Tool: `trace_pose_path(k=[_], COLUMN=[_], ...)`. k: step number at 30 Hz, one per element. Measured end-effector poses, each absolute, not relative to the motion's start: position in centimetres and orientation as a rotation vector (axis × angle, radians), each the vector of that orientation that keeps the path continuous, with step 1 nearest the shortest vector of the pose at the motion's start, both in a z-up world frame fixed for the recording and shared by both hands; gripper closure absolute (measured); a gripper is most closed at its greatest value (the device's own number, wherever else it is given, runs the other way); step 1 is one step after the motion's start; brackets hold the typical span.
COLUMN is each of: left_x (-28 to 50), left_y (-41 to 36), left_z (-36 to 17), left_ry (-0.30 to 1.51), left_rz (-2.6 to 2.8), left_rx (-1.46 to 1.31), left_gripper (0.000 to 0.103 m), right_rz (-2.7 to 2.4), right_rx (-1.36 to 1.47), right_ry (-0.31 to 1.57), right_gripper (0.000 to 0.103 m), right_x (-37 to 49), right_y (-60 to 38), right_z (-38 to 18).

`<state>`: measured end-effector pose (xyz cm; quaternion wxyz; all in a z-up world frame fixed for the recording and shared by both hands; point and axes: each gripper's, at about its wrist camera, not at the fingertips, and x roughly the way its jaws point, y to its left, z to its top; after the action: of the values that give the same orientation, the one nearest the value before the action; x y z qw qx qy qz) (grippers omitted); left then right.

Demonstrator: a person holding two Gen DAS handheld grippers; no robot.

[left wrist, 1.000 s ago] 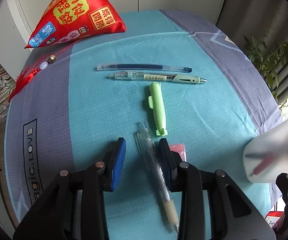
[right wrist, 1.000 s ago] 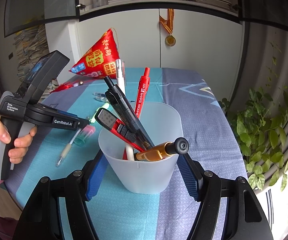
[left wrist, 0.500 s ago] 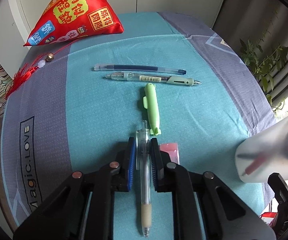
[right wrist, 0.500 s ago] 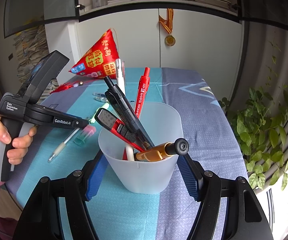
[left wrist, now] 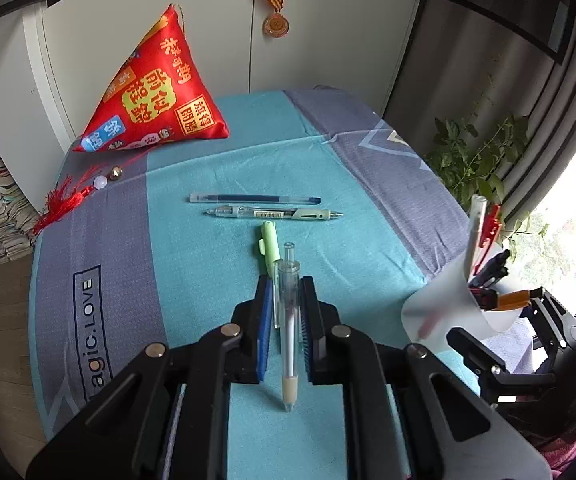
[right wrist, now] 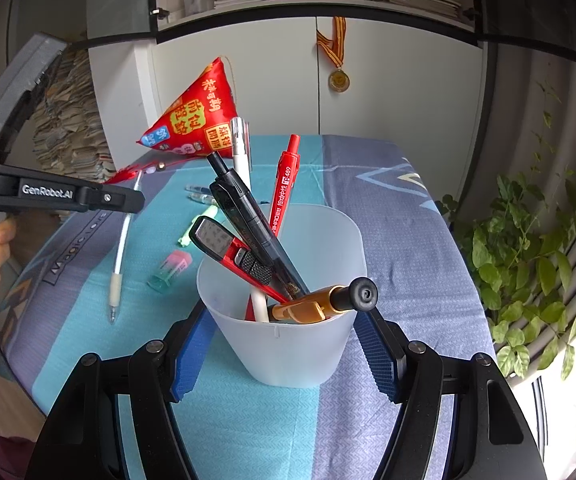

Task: Organize stationery
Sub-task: 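Lower the clear pen into the cup with the left tool and release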

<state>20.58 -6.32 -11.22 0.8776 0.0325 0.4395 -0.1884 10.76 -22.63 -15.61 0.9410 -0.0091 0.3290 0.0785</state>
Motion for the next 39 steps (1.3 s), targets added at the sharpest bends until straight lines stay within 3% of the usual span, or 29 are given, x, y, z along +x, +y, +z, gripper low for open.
trace_pose_path(k=[31, 39], left_x=[13.2, 13.8], left_y=[-11.3, -14.4], left_z=[1.1, 0.8], left_ry=[0.538, 0.575], left_rz=[-0.69, -0.784], left_rx=[0.116, 0.115], left_gripper=[0.095, 0.095], right_rz=[0.159, 0.162], right_rx=[-0.023, -0.024], right_ry=[0.671, 0.672], right_gripper=[0.033, 0.033], right_x=[10.4, 10.1], right_y=[-22.7, -22.7], right_z=[-15.6, -15.7])
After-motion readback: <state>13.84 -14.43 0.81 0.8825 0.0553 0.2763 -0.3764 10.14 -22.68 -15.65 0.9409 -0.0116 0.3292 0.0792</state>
